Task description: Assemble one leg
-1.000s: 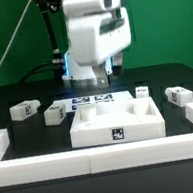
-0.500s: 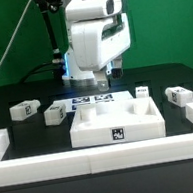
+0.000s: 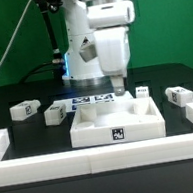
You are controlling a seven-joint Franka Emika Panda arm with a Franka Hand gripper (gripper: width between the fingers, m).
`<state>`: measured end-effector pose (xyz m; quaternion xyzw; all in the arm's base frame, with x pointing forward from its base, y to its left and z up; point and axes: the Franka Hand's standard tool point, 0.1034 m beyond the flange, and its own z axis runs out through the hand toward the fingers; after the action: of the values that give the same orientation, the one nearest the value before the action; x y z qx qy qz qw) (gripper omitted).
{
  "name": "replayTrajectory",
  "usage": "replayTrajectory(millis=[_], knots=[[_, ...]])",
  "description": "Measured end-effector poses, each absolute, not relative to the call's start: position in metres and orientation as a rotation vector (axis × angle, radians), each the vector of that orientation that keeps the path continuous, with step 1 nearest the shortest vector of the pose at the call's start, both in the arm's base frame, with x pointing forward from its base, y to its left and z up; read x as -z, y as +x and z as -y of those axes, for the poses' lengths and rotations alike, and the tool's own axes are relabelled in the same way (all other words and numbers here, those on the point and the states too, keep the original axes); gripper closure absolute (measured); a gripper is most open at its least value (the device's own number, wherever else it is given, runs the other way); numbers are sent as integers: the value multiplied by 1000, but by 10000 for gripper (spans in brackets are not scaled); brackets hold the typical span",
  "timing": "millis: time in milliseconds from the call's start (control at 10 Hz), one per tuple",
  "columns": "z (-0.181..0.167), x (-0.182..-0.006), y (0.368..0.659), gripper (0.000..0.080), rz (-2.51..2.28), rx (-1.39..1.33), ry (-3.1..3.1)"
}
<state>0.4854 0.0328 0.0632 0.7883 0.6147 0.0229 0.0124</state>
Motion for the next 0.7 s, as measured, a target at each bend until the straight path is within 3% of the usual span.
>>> replayTrajectory(millis=[400, 700], knots=[[-31, -63, 485, 150, -1918, -62, 2458], [-38, -45, 452, 150, -1942, -69, 2452]])
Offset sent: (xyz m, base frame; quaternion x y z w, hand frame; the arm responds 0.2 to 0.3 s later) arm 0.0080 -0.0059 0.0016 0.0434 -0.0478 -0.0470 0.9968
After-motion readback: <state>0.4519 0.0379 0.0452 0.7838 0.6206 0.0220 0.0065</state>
